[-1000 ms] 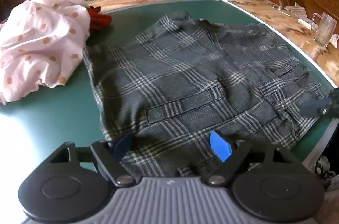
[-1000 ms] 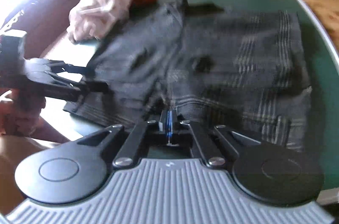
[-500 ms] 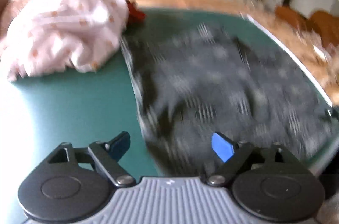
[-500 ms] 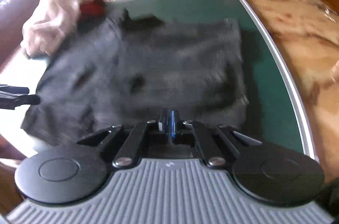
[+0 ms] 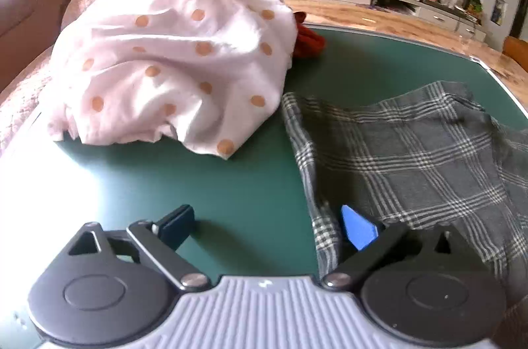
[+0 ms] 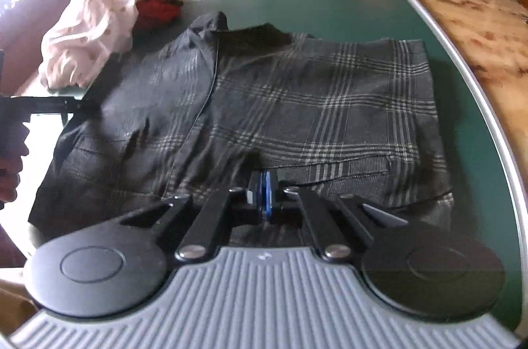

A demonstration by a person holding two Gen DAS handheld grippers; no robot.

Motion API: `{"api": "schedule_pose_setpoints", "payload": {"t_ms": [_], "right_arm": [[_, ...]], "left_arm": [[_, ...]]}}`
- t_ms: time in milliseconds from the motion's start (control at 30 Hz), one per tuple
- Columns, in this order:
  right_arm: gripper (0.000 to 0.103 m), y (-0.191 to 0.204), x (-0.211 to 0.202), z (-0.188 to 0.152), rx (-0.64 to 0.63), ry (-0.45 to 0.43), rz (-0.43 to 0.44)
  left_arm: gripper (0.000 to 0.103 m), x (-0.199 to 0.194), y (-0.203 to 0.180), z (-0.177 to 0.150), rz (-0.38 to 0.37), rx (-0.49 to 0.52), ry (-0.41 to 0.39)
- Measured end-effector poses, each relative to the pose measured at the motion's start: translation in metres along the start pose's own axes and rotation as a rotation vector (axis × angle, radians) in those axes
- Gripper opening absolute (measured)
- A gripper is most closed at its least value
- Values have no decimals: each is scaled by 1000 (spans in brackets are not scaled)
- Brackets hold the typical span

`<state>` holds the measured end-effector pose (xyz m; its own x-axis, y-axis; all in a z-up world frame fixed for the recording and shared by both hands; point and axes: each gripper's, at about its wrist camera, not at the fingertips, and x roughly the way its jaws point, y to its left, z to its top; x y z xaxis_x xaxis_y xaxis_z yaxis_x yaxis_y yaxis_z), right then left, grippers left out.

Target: Fold clothes

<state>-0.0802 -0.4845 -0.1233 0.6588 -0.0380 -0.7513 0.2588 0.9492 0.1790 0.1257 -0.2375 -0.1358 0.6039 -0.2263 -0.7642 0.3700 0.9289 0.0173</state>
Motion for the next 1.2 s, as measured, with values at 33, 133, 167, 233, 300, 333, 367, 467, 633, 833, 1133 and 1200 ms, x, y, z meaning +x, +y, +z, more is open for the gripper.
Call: {"api": "schedule_pose_setpoints", "payload": {"t_ms": [33,133,167,233,300,333,367,467,633,833,1133,1200], "right_arm": [[4,-1,-2,6,2,3,0],[5,-13,0,31,16,-45,-40],[5,-18,7,41,15,-50,-61],[5,-27,27,59,17,-40,-124],[5,-39,48,74,50,-26,-156],[5,-43,56,79,66,-23,-159],[5,-46,64,83,75,-12,-170],[5,-47,79,85,49,-17,-197],[5,-44,87,87,44,-37,-219],[6,-43,89,89,43,-36,-228],[17,-35,95,104,82,-102,-203],[17,-29,101,104,53,-79,-210]], "left_arm": [[94,-4,-5,2,14,26,-20],[90,-16,-19,14,19,64,-109],[90,-12,-25,21,68,85,-116],[90,-3,-37,34,163,123,-125],[88,16,-33,41,216,102,-96],[88,24,-27,42,233,80,-76],[89,31,-18,42,246,62,-68],[101,39,-5,40,262,74,-83],[103,42,9,39,256,47,-106],[100,43,20,46,202,-3,-86],[91,34,7,60,-35,7,-85],[92,50,3,59,2,41,-47]]}}
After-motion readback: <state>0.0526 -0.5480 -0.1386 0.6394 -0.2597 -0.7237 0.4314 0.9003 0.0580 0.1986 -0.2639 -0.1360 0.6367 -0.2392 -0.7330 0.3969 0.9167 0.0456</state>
